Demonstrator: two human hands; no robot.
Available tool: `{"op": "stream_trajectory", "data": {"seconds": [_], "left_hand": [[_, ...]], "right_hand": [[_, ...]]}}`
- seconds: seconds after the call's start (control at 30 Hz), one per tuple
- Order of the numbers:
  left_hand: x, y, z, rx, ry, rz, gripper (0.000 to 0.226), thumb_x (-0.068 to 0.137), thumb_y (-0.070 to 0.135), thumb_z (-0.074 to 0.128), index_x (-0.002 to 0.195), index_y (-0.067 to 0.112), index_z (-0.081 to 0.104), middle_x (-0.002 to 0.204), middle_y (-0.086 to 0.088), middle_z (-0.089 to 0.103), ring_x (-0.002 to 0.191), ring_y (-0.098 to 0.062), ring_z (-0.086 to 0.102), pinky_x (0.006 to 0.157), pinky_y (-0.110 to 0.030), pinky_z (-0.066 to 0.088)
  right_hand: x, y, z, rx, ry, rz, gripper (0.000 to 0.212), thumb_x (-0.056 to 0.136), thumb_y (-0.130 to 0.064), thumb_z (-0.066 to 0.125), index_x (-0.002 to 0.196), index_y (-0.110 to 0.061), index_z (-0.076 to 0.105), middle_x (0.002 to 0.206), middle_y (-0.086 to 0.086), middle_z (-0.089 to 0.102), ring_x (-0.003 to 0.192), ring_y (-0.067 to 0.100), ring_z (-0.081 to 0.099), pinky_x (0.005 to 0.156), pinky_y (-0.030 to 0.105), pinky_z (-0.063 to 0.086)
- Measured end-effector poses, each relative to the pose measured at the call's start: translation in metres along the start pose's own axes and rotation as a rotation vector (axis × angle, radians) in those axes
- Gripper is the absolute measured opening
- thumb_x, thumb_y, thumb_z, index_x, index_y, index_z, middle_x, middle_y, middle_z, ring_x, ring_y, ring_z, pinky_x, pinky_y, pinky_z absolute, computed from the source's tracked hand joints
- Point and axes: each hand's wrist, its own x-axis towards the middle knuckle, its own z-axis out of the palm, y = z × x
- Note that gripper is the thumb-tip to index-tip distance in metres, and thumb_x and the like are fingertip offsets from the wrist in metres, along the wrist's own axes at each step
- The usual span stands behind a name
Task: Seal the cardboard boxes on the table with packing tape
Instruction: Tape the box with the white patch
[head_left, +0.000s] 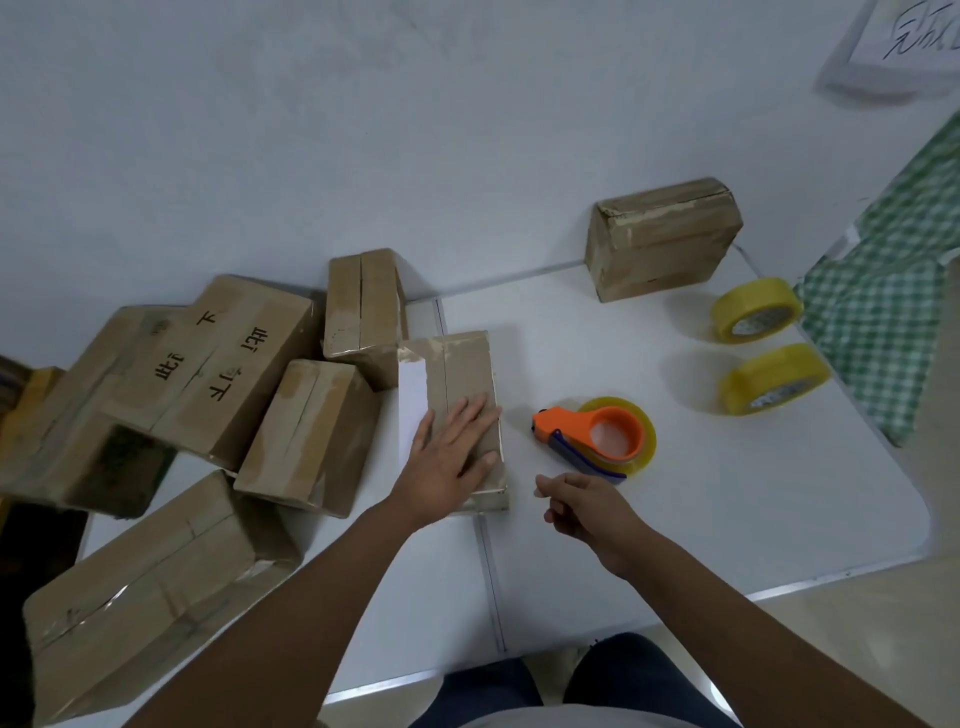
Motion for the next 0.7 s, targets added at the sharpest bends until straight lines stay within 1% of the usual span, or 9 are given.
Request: {"op": "stream_trajectory", "data": {"seconds": [0.07, 0.1, 0.2, 0.33, 0.4, 0.47, 0.53, 0.63, 0.7], "left_hand": [[-0.003, -0.006, -0.008, -0.071, -0.015, 0.066, 0.055, 0.101, 0.049, 0.044, 0.152, 0.035, 0.031, 0.164, 0.023, -0.003, 0.150, 0.002, -0.006, 0.121, -0.036, -0.011], [-0.005, -0.010, -0.010, -0.046, -0.044, 0.109, 0.058, 0.099, 0.053, 0.047, 0.152, 0.034, 0.033, 0.164, 0.022, -0.002, 0.150, 0.001, -0.006, 0.121, -0.036, -0.011], [-0.009, -0.020, -0.011, 0.112, -0.129, 0.189, 0.072, 0.093, 0.061, 0.048, 0.155, 0.035, 0.024, 0.164, 0.020, -0.002, 0.150, -0.002, -0.013, 0.122, -0.039, -0.011], [-0.008, -0.022, -0.008, 0.228, -0.133, 0.226, 0.075, 0.093, 0.066, 0.035, 0.158, 0.032, 0.016, 0.165, 0.015, -0.004, 0.151, -0.008, -0.017, 0.120, -0.038, -0.015], [-0.009, -0.023, -0.002, 0.316, -0.104, 0.240, 0.076, 0.094, 0.067, 0.028, 0.159, 0.029, 0.014, 0.166, 0.010, -0.003, 0.152, -0.014, -0.016, 0.120, -0.042, -0.013], [-0.011, -0.024, 0.007, 0.425, -0.059, 0.264, 0.075, 0.096, 0.064, 0.028, 0.159, 0.024, 0.016, 0.167, 0.001, 0.005, 0.153, -0.023, -0.006, 0.121, -0.050, -0.001], [-0.011, -0.026, 0.012, 0.493, -0.032, 0.280, 0.076, 0.095, 0.061, 0.032, 0.158, 0.020, 0.017, 0.166, -0.004, 0.012, 0.152, -0.029, 0.003, 0.120, -0.055, 0.009], [-0.011, -0.025, 0.010, 0.455, -0.013, 0.275, 0.079, 0.092, 0.064, 0.035, 0.157, 0.023, 0.016, 0.165, -0.001, 0.014, 0.153, -0.026, 0.003, 0.121, -0.056, 0.009], [-0.011, -0.017, 0.010, 0.406, 0.009, 0.210, 0.083, 0.087, 0.072, 0.041, 0.154, 0.025, 0.026, 0.163, 0.002, 0.020, 0.153, -0.024, 0.006, 0.122, -0.056, 0.010]], "right_hand": [[0.000, 0.000, 0.000, -0.013, 0.015, 0.009, 0.022, 0.091, -0.026, 0.067, 0.087, -0.004, 0.065, 0.060, 0.000, 0.048, 0.061, 0.011, 0.057, 0.067, 0.024, 0.049], [0.000, 0.001, 0.000, -0.026, 0.022, 0.007, 0.023, 0.091, -0.026, 0.067, 0.086, -0.004, 0.065, 0.059, 0.000, 0.048, 0.061, 0.011, 0.056, 0.067, 0.024, 0.049], [0.000, 0.001, 0.000, -0.062, 0.038, -0.009, 0.025, 0.090, -0.026, 0.068, 0.077, -0.006, 0.062, 0.060, -0.001, 0.053, 0.061, 0.011, 0.057, 0.069, 0.025, 0.049], [0.002, 0.006, -0.003, -0.139, 0.074, -0.082, 0.030, 0.089, -0.026, 0.069, 0.089, 0.004, 0.068, 0.060, -0.004, 0.057, 0.062, 0.008, 0.058, 0.069, 0.024, 0.049], [0.003, 0.008, -0.003, -0.186, 0.097, -0.122, 0.028, 0.089, -0.028, 0.069, 0.088, 0.000, 0.071, 0.065, -0.005, 0.063, 0.068, 0.009, 0.060, 0.071, 0.024, 0.049], [0.004, 0.011, -0.004, -0.224, 0.113, -0.154, 0.025, 0.089, -0.032, 0.068, 0.084, -0.008, 0.073, 0.078, -0.001, 0.071, 0.077, 0.013, 0.063, 0.075, 0.027, 0.049], [0.006, 0.015, -0.005, -0.256, 0.131, -0.178, 0.023, 0.090, -0.035, 0.066, 0.080, -0.016, 0.075, 0.088, 0.006, 0.071, 0.086, 0.019, 0.063, 0.078, 0.029, 0.049], [0.009, 0.017, -0.005, -0.259, 0.178, -0.213, 0.024, 0.090, -0.039, 0.065, 0.075, -0.025, 0.076, 0.092, 0.006, 0.071, 0.093, 0.020, 0.063, 0.081, 0.034, 0.051], [0.011, 0.017, -0.001, -0.293, 0.211, -0.254, 0.026, 0.090, -0.042, 0.065, 0.074, -0.024, 0.075, 0.089, 0.008, 0.070, 0.089, 0.020, 0.063, 0.081, 0.038, 0.051]]}}
